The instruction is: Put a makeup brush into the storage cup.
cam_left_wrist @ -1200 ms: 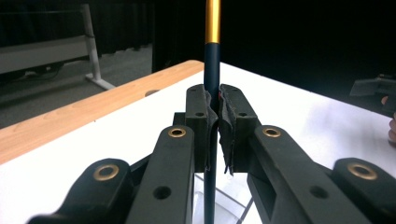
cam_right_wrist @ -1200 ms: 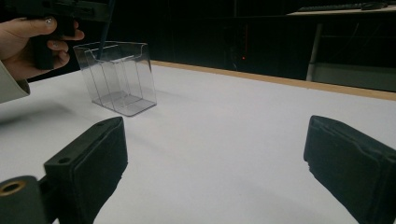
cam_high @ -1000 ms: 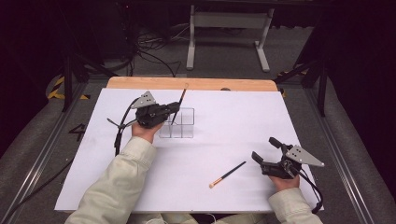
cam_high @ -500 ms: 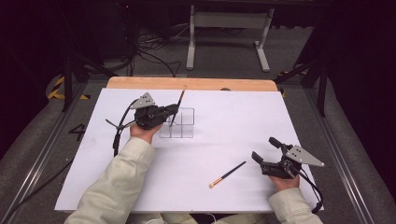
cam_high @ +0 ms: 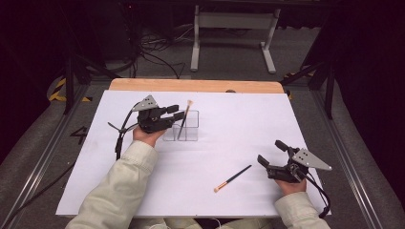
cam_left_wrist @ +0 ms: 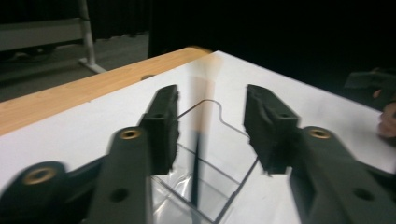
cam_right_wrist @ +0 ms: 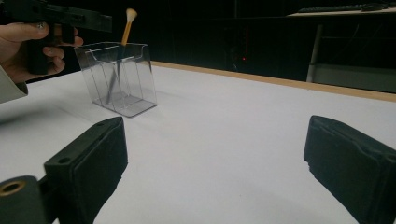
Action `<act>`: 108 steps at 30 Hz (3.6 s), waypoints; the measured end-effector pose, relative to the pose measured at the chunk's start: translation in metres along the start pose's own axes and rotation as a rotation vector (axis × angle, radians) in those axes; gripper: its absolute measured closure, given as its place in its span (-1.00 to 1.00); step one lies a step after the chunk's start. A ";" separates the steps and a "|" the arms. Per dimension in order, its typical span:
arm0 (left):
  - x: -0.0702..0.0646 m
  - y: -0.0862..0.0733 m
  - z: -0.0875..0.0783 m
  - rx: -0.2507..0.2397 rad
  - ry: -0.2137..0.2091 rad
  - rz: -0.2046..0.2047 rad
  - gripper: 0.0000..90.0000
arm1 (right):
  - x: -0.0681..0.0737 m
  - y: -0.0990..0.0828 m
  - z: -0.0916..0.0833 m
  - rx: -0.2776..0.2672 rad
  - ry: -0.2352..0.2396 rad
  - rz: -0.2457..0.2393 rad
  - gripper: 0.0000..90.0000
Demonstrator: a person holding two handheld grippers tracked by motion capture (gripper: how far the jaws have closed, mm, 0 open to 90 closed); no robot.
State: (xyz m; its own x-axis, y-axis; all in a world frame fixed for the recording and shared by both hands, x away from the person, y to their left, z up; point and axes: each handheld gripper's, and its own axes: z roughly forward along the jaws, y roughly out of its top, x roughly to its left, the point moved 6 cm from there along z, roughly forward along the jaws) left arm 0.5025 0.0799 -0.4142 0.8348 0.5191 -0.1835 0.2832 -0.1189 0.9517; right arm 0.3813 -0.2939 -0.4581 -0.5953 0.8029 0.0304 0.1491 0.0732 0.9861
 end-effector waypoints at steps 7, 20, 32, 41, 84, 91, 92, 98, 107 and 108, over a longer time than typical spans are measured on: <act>-0.013 0.006 -0.009 0.021 -0.016 0.037 -0.42 | 0.000 0.003 -0.002 -0.012 0.005 0.006 -0.85; -0.031 0.013 -0.039 0.032 -0.038 0.061 -0.66 | 0.000 0.021 -0.013 -0.047 0.017 0.013 -0.84; -0.050 0.010 -0.058 0.064 -0.063 0.077 -0.70 | 0.021 0.041 -0.011 0.038 0.085 -0.091 -0.84; -0.051 0.007 -0.061 0.075 -0.062 0.081 -0.71 | 0.030 0.053 -0.009 0.117 0.120 -0.147 -0.85; -0.036 -0.009 -0.088 0.113 -0.006 0.032 -0.78 | 0.073 0.077 0.028 0.500 0.308 -0.347 -0.73; -0.035 -0.014 -0.093 0.124 0.011 0.028 -0.79 | 0.079 0.074 0.035 0.556 0.330 -0.371 -0.68; -0.035 -0.014 -0.093 0.124 0.011 0.028 -0.79 | 0.080 0.072 0.037 0.579 0.334 -0.379 -0.68; -0.035 -0.017 -0.098 0.127 0.018 0.019 -0.78 | 0.084 0.067 0.042 0.658 0.357 -0.414 -0.63; -0.033 -0.024 -0.107 0.136 0.036 0.010 -0.79 | 0.089 0.061 0.049 0.731 0.400 -0.455 -0.58; -0.033 -0.025 -0.107 0.137 0.036 0.011 -0.78 | 0.090 0.059 0.049 0.739 0.403 -0.460 -0.57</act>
State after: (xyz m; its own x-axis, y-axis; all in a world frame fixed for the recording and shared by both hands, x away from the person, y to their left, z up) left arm 0.4172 0.1565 -0.4051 0.8212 0.5472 -0.1617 0.3379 -0.2379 0.9106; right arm 0.3759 -0.1884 -0.4050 -0.9259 0.3490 -0.1445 0.2115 0.7959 0.5673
